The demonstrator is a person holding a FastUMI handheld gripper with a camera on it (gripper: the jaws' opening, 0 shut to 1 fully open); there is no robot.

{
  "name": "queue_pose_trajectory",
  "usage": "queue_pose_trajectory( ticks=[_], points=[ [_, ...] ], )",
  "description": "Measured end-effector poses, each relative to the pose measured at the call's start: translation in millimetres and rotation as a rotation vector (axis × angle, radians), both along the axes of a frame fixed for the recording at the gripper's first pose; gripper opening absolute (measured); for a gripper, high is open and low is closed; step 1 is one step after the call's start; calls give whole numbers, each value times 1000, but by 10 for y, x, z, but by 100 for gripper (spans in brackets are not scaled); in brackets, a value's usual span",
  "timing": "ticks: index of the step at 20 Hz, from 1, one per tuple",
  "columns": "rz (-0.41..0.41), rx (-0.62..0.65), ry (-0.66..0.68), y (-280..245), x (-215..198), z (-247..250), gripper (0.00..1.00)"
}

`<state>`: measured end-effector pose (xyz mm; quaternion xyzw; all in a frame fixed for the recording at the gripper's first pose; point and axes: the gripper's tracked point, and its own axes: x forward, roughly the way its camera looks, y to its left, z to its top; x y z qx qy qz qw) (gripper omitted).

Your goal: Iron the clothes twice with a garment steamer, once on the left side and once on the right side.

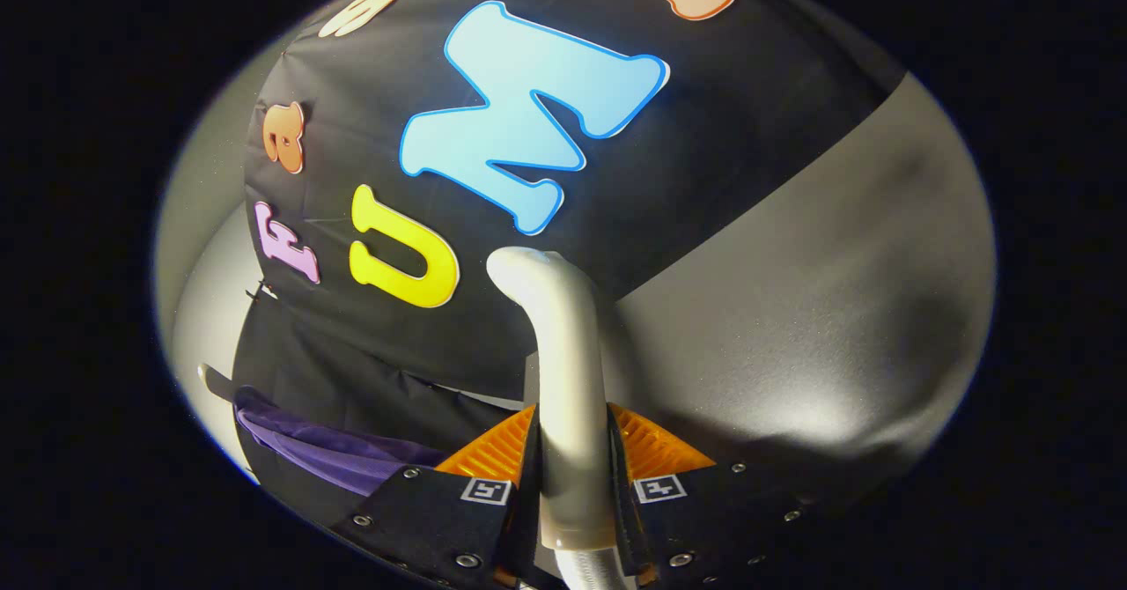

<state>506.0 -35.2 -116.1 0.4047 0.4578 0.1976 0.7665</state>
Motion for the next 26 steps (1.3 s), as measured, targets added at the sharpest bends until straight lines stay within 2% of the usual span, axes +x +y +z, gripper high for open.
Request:
queue_pose_trajectory(
  ticks=[3, 6, 14, 20, 26],
  points=[
    [6, -104, -91, 70, -89, 17, 36],
    [-21, -177, -191, 79, -208, 159, 36],
    [-75, -70, -360, 267, -983, 775, 36],
    [-140, -125, -532, 450, -1439, 1212, 36],
    [-117, -177, -672, 808, -1887, 1745, 36]
  ],
)
